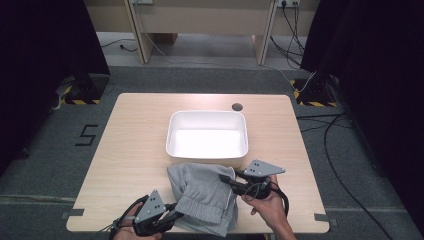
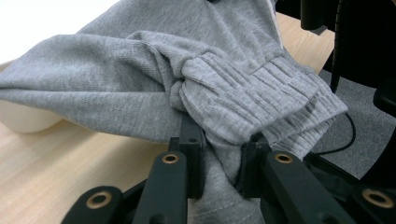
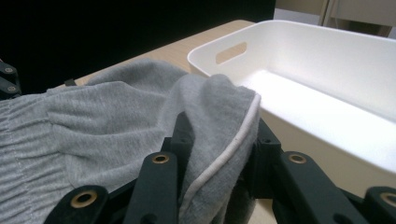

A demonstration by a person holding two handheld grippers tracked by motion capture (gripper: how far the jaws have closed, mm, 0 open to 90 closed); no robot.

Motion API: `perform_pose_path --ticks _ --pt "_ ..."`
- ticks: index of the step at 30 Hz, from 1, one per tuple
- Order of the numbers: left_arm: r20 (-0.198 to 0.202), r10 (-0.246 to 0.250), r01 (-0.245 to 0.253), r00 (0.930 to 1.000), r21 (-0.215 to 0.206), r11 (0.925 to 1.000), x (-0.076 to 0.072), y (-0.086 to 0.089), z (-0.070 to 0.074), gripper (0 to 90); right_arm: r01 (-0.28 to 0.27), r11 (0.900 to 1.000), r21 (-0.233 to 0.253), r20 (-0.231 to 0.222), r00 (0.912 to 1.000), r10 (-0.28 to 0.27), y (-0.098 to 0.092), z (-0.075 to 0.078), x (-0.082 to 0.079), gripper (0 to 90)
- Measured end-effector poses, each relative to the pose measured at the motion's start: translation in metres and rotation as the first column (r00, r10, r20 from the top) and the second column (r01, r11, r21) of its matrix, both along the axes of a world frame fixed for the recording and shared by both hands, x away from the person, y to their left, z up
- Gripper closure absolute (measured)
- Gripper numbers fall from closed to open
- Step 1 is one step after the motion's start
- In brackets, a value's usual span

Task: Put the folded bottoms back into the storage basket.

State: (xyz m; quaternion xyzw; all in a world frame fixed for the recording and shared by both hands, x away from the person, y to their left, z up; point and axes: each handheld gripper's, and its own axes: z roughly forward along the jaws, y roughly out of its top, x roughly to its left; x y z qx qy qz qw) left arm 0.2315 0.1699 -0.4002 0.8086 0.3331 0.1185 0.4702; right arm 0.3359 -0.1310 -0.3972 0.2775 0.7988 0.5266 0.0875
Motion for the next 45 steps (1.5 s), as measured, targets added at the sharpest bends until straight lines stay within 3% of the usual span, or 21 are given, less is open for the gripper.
perform_pose_path --ticks 27,45 --pt "0.017 -0.023 0.024 0.9996 -0.027 0.9994 0.027 0.004 0.038 75.7 -0.003 1.0 0.008 0.09 0.996 0.002 0.003 0.049 0.014 70.1" --pt "0.036 -0.032 0.033 0.9989 -0.024 0.9992 0.05 0.0 0.062 75.6 -0.001 1.0 0.007 0.111 0.9938 0.0 0.005 0.075 0.027 70.4"
